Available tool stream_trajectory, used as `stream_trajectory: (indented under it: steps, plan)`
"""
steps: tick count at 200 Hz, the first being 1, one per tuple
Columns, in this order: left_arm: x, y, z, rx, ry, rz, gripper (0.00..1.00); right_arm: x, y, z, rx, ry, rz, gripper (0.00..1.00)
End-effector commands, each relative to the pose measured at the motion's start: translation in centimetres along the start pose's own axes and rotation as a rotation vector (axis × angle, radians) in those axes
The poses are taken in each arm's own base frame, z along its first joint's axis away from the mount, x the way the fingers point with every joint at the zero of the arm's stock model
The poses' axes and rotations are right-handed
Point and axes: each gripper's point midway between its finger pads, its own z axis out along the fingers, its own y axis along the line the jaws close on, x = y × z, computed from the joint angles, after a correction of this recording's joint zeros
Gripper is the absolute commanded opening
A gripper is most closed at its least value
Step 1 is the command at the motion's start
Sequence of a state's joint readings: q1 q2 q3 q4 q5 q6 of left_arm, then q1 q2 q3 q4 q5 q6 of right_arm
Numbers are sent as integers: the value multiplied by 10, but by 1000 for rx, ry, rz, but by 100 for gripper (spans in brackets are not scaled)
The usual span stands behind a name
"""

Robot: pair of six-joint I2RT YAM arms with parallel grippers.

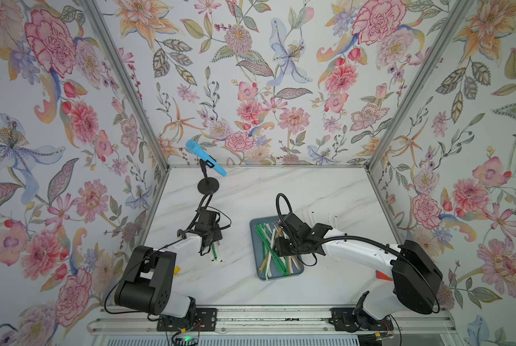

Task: Put the straws into the storage box
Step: Pick up the straw from the center of the board.

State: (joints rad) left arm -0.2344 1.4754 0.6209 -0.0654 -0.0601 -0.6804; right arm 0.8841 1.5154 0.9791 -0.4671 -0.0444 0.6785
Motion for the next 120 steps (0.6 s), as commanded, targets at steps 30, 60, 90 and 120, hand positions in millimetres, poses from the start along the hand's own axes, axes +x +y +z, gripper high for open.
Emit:
stream_trajectory:
  steps: [30, 60, 90, 120]
  plan:
    - [1, 7, 4, -20, -2, -11, 21, -12, -14, -23, -29, -69, 58, 58]
    - [-3, 6, 0, -15, -17, -8, 9, -12, -21, -26, -25, -77, 73, 58]
    - [-11, 4, -6, -9, -36, 1, 2, -11, -25, -27, -23, -80, 81, 58]
    - [-24, -10, -21, 40, -72, 8, 0, -12, -34, -30, -15, -93, 96, 58]
